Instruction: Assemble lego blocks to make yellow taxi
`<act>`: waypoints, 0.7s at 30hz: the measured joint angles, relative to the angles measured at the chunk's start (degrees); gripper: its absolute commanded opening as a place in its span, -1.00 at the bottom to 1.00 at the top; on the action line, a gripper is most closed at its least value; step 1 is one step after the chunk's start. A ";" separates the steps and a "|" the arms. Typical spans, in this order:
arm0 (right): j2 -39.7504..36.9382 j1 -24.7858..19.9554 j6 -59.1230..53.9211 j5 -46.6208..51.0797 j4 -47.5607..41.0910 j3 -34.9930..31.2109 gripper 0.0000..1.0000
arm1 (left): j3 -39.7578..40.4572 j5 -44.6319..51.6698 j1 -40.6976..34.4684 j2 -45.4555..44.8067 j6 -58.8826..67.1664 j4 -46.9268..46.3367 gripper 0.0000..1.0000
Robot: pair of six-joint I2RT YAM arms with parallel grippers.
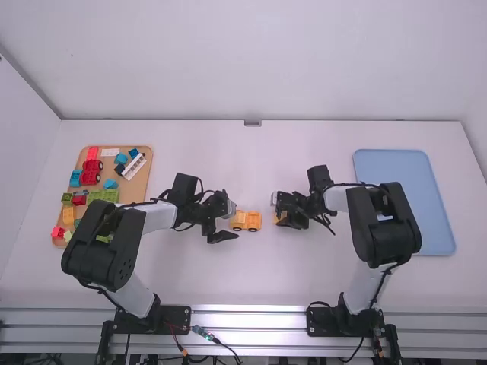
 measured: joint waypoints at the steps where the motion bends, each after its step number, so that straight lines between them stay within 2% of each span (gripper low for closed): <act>1: 0.00 0.00 -0.11 -0.02 -0.04 0.02 -0.41 | 0.00 -0.15 0.00 0.00 0.00 0.00 0.98; 2: 0.00 0.00 0.07 -0.02 -0.22 0.02 -0.53 | 0.00 -0.24 0.00 0.00 0.00 0.00 0.98; 9: 0.00 0.00 0.11 -0.17 -0.44 0.02 -0.53 | 0.00 -0.66 -0.04 0.00 2.89 -1.40 0.98; 16: 0.00 0.00 0.17 -0.20 -0.50 0.02 -0.56 | -0.02 -0.63 -0.33 0.44 3.43 4.39 0.98; 21: 0.00 0.00 -0.02 -0.85 -5.31 1.07 -0.56 | 0.48 -1.07 -0.33 4.00 1.40 5.70 0.98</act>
